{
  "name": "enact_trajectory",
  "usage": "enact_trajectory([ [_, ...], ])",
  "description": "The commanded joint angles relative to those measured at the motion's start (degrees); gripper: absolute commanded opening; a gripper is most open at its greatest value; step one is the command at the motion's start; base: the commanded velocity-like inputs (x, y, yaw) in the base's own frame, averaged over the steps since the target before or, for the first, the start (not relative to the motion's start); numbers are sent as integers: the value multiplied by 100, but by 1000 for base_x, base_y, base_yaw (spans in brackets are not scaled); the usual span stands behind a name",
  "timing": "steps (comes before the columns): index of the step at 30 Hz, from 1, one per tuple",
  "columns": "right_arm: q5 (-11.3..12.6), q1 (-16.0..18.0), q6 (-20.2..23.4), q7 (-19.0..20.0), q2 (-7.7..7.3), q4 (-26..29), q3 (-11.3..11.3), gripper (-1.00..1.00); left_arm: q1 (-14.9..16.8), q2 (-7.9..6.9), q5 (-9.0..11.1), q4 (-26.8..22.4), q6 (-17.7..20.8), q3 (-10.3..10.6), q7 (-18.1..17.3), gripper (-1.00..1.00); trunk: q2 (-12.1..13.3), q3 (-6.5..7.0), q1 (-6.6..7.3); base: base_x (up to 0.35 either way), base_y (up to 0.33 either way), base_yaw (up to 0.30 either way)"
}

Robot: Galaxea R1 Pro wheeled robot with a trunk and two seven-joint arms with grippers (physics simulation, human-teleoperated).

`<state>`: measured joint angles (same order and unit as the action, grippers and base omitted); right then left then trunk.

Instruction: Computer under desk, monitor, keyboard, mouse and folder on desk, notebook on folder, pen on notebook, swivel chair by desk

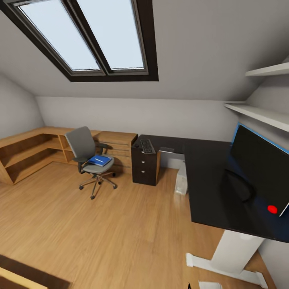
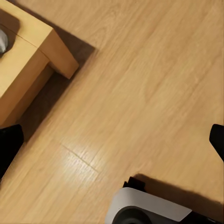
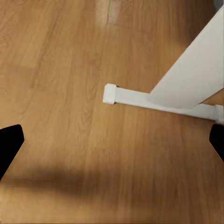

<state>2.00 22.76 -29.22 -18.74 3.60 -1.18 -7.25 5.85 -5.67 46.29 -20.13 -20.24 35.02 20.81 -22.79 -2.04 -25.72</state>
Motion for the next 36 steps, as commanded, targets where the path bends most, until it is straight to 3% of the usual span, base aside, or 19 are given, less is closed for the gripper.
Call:
enact_trajectory([
  [1,20,5,-16,-33,2,-13,-48,100,5,-5,38,-9,-15,49,37,100,-13,-13,-7,289,186,0],
  [19,20,-1,-15,-33,1,-14,-49,100,5,2,38,-9,8,62,37,100,-13,-13,-7,289,189,0],
  [36,20,0,-15,-33,1,-14,-49,100,7,104,22,190,6,77,37,100,-13,-13,-7,302,116,0],
])
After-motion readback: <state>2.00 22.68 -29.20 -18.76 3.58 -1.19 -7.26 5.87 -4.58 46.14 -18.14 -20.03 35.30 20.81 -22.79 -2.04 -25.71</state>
